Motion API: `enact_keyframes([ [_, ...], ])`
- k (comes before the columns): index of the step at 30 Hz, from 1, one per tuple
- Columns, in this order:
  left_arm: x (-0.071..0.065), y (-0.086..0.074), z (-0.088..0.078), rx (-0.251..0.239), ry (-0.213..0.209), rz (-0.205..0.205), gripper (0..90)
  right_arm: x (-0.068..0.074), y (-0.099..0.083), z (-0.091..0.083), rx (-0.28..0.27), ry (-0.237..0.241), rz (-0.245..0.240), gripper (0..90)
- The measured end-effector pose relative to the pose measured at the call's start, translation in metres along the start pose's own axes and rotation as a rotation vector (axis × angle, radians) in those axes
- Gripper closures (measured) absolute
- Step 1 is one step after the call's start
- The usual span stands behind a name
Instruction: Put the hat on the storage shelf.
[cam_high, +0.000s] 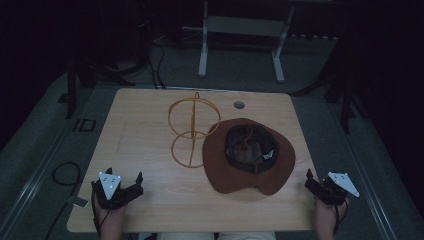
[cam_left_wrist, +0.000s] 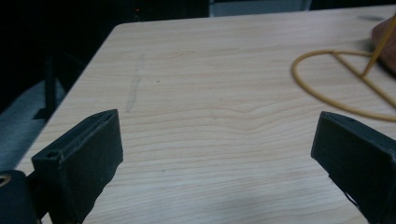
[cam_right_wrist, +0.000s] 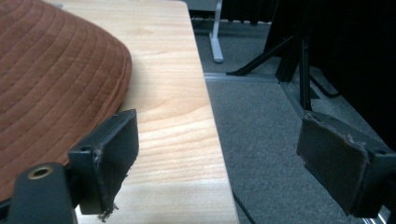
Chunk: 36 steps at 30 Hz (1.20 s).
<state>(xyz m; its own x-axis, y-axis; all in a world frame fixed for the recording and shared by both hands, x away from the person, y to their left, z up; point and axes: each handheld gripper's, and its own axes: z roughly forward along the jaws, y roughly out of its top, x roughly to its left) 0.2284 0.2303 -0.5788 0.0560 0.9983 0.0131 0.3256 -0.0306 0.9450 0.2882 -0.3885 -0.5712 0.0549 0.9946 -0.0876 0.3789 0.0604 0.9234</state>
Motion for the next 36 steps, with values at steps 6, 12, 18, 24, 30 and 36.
enact_keyframes([
  [6,-0.006,0.000,-0.002,0.029,-0.108,-0.017,2.7,0.004,0.000,-0.002,0.027,0.042,-0.013,12.6],
  [12,-0.016,-0.001,-0.001,0.077,-0.118,0.009,2.7,0.006,0.010,-0.009,0.058,0.136,-0.013,13.4],
  [18,-0.022,0.001,-0.001,0.073,-0.172,-0.016,2.7,0.012,0.029,-0.017,0.076,0.244,-0.021,13.4],
  [24,-0.030,0.000,-0.001,0.093,-0.243,-0.005,2.7,0.027,0.052,-0.016,0.153,0.356,-0.071,12.0],
  [30,-0.036,0.002,-0.002,0.113,-0.266,0.006,2.7,0.038,0.068,-0.014,0.183,0.419,-0.086,14.2],
  [36,-0.041,0.005,-0.004,0.134,-0.289,0.026,2.7,0.057,0.093,-0.007,0.145,0.423,-0.088,13.2],
])
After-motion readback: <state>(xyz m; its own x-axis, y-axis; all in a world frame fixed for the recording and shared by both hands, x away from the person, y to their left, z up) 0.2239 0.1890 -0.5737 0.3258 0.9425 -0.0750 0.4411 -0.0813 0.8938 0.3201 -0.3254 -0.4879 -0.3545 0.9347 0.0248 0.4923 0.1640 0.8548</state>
